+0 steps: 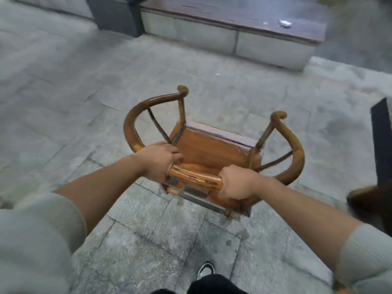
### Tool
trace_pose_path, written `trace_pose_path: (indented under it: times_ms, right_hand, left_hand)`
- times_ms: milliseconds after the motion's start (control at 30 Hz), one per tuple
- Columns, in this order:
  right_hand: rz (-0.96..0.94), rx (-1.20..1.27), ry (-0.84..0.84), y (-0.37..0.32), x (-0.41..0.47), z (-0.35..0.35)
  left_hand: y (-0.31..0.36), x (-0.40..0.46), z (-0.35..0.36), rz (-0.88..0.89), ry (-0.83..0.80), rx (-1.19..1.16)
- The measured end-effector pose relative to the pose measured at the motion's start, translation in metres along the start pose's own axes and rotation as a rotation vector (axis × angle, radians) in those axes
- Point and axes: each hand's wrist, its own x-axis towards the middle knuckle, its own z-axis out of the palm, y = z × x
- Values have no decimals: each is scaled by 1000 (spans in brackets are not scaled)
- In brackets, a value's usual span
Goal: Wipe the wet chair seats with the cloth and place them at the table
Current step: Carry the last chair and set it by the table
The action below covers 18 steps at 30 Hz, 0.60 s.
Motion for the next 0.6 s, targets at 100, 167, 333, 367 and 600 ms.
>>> trace_pose_path:
  times_ms: [100, 167, 333, 367, 600]
  right_hand:
    - [77, 77, -60, -4, -1, -5]
    - [149, 154, -125, -7, -3, -6]
    - [272, 33, 15, -16, 3, 2]
    - [282, 19, 26, -17, 2, 5]
    - [452, -18, 21, -29, -2, 11]
  left_hand:
    - [-11, 4, 7, 20, 38, 40]
    - [-16, 3, 15, 101, 84, 96]
    - [-50, 7, 24, 178, 134, 167]
    - [-50, 8, 25, 178, 103, 157]
    - [-43, 3, 3, 277, -113, 24]
